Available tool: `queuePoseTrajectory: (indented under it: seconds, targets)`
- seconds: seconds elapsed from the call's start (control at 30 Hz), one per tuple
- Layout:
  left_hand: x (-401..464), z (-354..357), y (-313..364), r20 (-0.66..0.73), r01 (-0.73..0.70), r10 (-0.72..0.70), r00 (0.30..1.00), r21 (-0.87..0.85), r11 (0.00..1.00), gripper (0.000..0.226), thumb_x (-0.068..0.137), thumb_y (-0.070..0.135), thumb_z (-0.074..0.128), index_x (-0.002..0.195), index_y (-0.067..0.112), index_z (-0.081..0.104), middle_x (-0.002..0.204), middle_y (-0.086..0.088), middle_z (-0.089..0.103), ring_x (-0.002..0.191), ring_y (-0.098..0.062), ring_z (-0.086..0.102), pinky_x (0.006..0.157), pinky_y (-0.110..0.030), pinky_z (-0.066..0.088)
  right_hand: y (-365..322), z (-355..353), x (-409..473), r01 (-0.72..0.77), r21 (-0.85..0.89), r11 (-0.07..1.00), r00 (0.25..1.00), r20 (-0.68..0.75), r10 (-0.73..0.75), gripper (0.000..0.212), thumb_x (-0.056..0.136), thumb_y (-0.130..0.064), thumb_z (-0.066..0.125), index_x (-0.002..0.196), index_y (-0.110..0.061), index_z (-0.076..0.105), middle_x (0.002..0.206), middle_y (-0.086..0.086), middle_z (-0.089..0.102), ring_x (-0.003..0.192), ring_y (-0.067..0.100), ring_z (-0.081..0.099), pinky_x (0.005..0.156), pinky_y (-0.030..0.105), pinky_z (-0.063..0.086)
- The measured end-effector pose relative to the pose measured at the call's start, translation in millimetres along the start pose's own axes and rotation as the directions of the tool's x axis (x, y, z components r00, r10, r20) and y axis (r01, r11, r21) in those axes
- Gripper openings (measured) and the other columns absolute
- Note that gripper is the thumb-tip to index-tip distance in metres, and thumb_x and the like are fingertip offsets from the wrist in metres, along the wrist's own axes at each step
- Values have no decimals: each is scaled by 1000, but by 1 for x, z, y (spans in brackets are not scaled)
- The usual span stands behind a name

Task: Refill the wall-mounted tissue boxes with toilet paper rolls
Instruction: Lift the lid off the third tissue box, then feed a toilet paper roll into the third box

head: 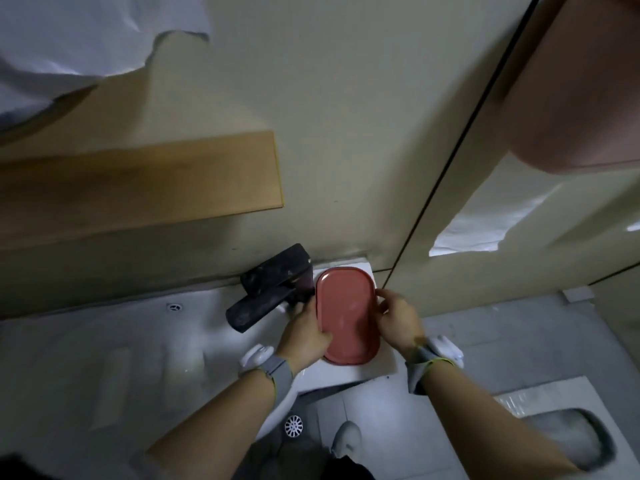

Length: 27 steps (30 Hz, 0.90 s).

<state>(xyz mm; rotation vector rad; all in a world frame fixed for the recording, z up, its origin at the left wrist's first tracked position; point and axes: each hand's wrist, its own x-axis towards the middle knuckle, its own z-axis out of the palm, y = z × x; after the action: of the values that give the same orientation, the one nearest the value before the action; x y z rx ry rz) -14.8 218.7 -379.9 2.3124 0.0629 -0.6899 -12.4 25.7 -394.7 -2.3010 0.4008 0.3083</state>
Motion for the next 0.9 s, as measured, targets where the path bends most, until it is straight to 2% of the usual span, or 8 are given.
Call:
queuePoseTrajectory:
  seconds: [0.1,0.2,0.33,0.5,0.6,0.73,0.83,0.9]
  targets:
    - [3,7,1,3,28,-28,1000,66,997,71,86,16,54,151,14,25,131,-16,38,129,-38,38,105,-36,38,3,1,8,48,-8,999,998,-27,-48,36,91,-11,54,125,-17,62,106,14,68,97,32,64,80,29,45]
    - [2,10,1,-22,34,-32,999,98,995,73,86,19,54,152,15,24,137,-16,37,135,-37,34,110,-41,37,9,-3,15,51,7,999,998,19,-52,40,87,-10,57,126,-18,60,90,8,67,80,24,62,72,24,41]
    - [-17,-1,-13,-86,-43,48,995,56,997,56,93,17,53,146,21,38,143,-7,38,128,-25,46,109,-34,39,8,-10,10,58,16,998,998,-3,-58,32,89,-18,62,120,-19,61,82,2,65,74,20,61,68,25,40]
    - [-52,-30,-62,-133,-64,72,989,57,996,34,94,18,56,128,21,57,124,3,49,108,-15,57,97,-28,46,-19,-2,-11,114,115,987,994,-17,-112,12,84,-16,69,89,-27,66,86,-3,70,81,20,67,75,34,53]
    - [-70,-52,-99,-141,-42,54,989,83,996,26,93,19,57,118,25,61,110,8,52,95,-11,59,88,-23,48,-49,23,-33,203,54,978,974,91,-207,8,87,-16,66,93,-21,70,89,0,72,84,20,67,77,33,51]
    - [-89,-87,-159,-194,21,-10,981,57,998,23,89,14,60,111,23,64,101,3,57,88,-17,62,86,-35,52,-95,84,-70,327,51,944,914,237,-329,13,92,-20,60,97,-28,69,94,-9,68,81,7,63,75,22,44]
    - [-101,-115,-203,-235,87,-62,970,96,992,26,89,15,60,115,19,64,106,-3,59,99,-23,60,89,-35,50,-120,136,-93,384,-15,923,863,362,-353,22,95,-28,55,113,-27,66,106,-5,65,91,11,63,85,24,46]
    - [-112,-139,-236,-252,147,-115,961,114,983,30,91,17,59,120,17,62,114,-6,58,109,-26,58,93,-35,49,-138,177,-108,455,-79,887,816,437,-379,32,96,-32,52,126,-25,61,124,-2,61,110,16,59,95,25,43]
